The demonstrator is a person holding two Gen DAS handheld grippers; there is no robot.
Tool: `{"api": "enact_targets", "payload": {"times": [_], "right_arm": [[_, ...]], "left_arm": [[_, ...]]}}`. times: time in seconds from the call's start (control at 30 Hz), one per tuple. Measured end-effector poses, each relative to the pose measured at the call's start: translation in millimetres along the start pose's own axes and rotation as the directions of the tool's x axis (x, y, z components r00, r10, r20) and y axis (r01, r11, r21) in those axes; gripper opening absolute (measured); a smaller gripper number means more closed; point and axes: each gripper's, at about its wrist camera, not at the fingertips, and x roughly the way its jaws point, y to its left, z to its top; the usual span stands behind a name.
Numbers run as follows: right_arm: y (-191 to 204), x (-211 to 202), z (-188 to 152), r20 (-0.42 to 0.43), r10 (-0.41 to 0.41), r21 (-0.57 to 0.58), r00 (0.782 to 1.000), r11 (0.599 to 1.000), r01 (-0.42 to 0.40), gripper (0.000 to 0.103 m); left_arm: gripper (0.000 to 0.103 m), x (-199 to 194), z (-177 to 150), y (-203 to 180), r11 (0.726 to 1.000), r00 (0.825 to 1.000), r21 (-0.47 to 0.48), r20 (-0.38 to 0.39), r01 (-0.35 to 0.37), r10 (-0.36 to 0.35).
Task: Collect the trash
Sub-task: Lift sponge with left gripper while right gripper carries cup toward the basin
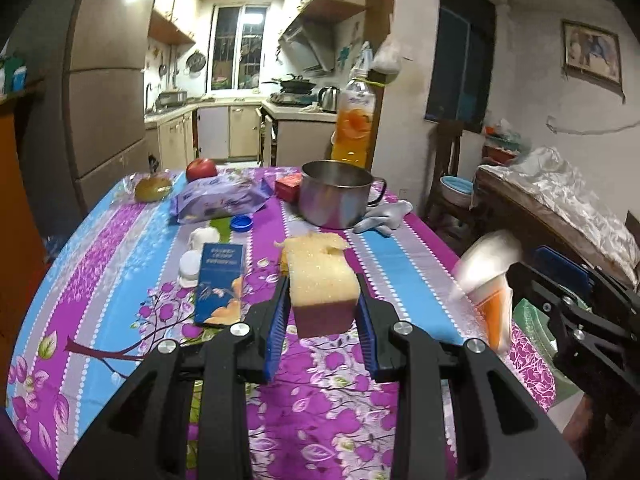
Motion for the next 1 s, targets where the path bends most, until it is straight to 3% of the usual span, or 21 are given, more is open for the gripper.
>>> {"api": "enact_targets", "payload": {"times": [0.17, 0.27, 0.33, 0.4, 0.5, 0.57, 0.63, 0.73, 0.83, 0.87, 0.9, 0.93, 1.0], "right_arm": [[-29, 24, -19, -0.1, 0.116, 0.084, 0.988, 0.991, -0.108, 0.042], [-61, 19, -17, -0.09, 0.117, 0.146, 0.989, 0.984, -0.103, 0.042], [-83, 18, -19, -0.118, 0.067, 0.135, 0.991, 0.989, -0.051, 0.042], [-101, 29, -28, -0.182, 0.082, 0.157, 0.98, 0.986, -0.054, 0.042], [-124, 52, -56, -0.278, 0.143, 0.211, 0.95, 0.974, -0.085, 0.057], [-139, 73, -77, -0.325, 0.162, 0.275, 0.932, 0.959, -0.071, 0.058], [-143, 84, -91, -0.333, 0.175, 0.324, 0.927, 0.944, -0.061, 0.058], [-136, 91, -102, -0.333, 0.169, 0.331, 0.928, 0.942, -0.053, 0.058], [-131, 64, -106, -0.239, 0.152, 0.384, 0.959, 0.922, -0.05, 0.057], [-132, 57, -109, -0.21, 0.176, 0.428, 0.962, 0.901, -0.071, 0.056], [-145, 50, -122, -0.128, 0.298, 0.593, 0.946, 0.788, -0.168, 0.055], [-154, 50, -132, -0.08, 0.375, 0.687, 0.924, 0.692, -0.222, 0.051], [-156, 60, -150, -0.057, 0.453, 0.769, 0.89, 0.588, -0.251, 0.047]], "left_arm": [[0.03, 12, -5, -4, 1.0, 1.0, -0.01, -0.029, -0.008, 0.008], [0.03, 14, -6, 5, 0.999, 0.999, -0.035, -0.035, -0.019, 0.018], [0.03, 14, -6, 10, 0.999, 0.999, -0.05, -0.038, -0.016, 0.014], [0.03, 14, -6, 11, 0.999, 0.999, -0.053, -0.039, -0.01, 0.008], [0.03, 15, -8, 12, 0.998, 0.999, -0.058, -0.05, 0.017, -0.02], [0.03, 20, -12, 13, 0.998, 0.997, -0.057, -0.067, 0.032, -0.035], [0.03, 23, -13, 12, 0.997, 0.996, -0.059, -0.079, 0.043, -0.048], [0.03, 27, -15, 12, 0.997, 0.994, -0.058, -0.09, 0.053, -0.058], [0.03, 28, -16, 16, 0.997, 0.994, -0.059, -0.088, 0.054, -0.059], [0.03, 28, -17, 18, 0.997, 0.994, -0.062, -0.089, 0.051, -0.057], [0.03, 29, -18, 20, 0.996, 0.994, -0.066, -0.092, 0.052, -0.058], [0.03, 31, -19, 22, 0.996, 0.993, -0.074, -0.102, 0.056, -0.064], [0.03, 36, -20, 22, 0.994, 0.991, -0.085, -0.116, 0.063, -0.073]]}}
